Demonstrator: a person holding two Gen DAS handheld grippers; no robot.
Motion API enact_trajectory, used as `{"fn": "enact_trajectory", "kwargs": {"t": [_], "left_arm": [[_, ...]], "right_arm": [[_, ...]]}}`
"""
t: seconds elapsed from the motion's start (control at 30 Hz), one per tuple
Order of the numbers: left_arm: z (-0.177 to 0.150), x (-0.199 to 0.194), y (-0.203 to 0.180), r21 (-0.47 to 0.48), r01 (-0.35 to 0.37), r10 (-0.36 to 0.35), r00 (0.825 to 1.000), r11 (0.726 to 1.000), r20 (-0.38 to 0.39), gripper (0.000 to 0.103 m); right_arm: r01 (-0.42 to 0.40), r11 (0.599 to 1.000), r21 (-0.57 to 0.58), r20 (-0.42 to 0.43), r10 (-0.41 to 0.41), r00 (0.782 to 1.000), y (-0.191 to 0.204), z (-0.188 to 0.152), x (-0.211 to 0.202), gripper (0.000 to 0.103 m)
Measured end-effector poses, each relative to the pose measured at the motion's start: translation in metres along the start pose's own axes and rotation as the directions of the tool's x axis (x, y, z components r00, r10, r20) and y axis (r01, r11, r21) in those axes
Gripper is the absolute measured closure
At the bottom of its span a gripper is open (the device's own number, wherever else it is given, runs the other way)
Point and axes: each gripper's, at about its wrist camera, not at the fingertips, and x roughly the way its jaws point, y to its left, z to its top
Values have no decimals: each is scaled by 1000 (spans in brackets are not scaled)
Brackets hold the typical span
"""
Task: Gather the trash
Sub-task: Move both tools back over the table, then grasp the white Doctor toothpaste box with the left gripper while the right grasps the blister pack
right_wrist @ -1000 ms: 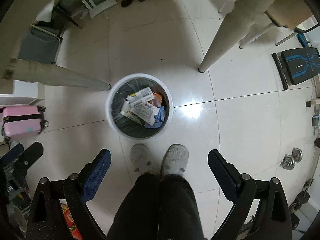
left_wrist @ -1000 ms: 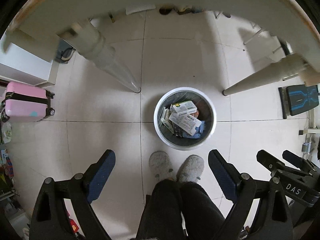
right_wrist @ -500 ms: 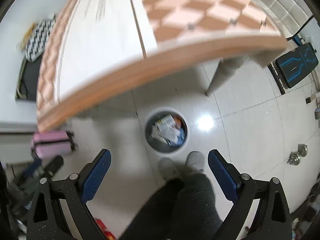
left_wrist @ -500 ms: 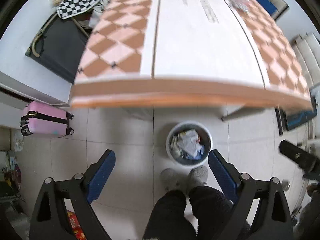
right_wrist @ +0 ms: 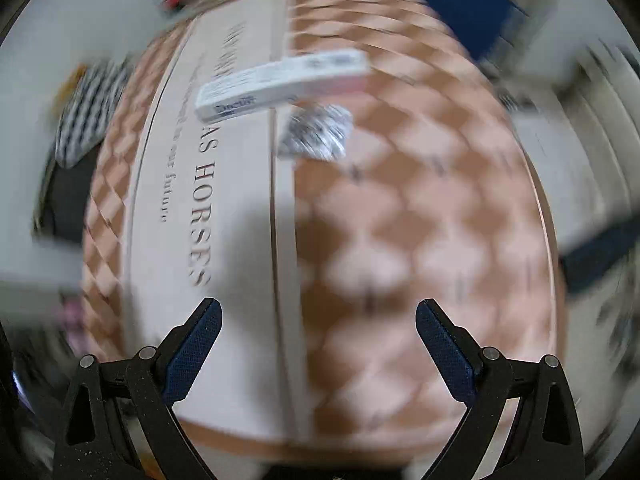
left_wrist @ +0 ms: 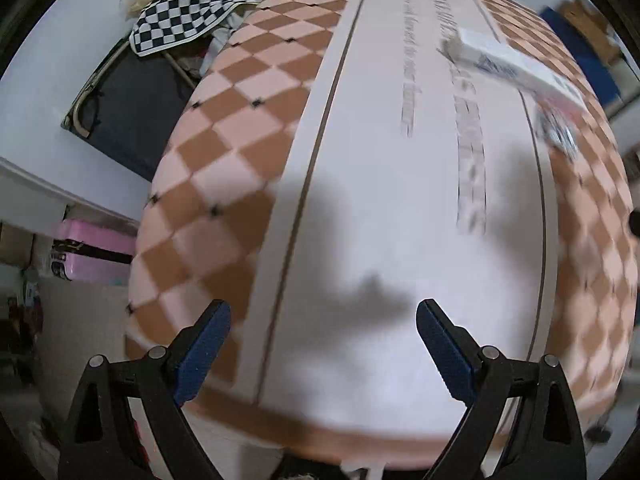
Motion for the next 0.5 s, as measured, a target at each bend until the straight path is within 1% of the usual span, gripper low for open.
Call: {"fn": "enact_trajectory", "kwargs": {"t": [0.03,0.1,0.13,0.17,0.23,0.3,0.37,0.43,0.5], "left_arm": [[12,4,-6,-19,-6,6,1000,1000,-8,8],[33,14,-21,-44,-19,18,1000,999,-25,8],[42,18,-28,-53,-26,24,999,998,-32,8],[50,23,-34,-61,-31,29,999,998,-39,8],[64,31,-45,-77,-37,33,998,996,-50,8],[76,36,-52,-91,-39,34,998,995,-60,8],[83,40,-57,-91,-46,41,997,995,-61,8],[89,45,-60,-85,-54,48,996,995,-68,8],[92,48,-59,-81,-59,53,995,995,-79,8]], "right_arm": [[43,993,-108,-23,-46,999,6,26,13,4],[83,960,-268,-37,-97,995,16,59,33,4],[109,926,-361,-46,-135,990,22,76,45,4],[123,900,-418,-49,-158,986,25,86,54,4],[136,832,-538,-62,-200,978,33,106,75,4],[134,766,-629,-74,-230,970,39,120,94,4],[123,719,-684,-76,-238,968,44,129,106,4],[91,692,-716,-93,-224,970,49,136,116,4],[61,686,-725,-115,-209,971,52,141,122,5]]}}
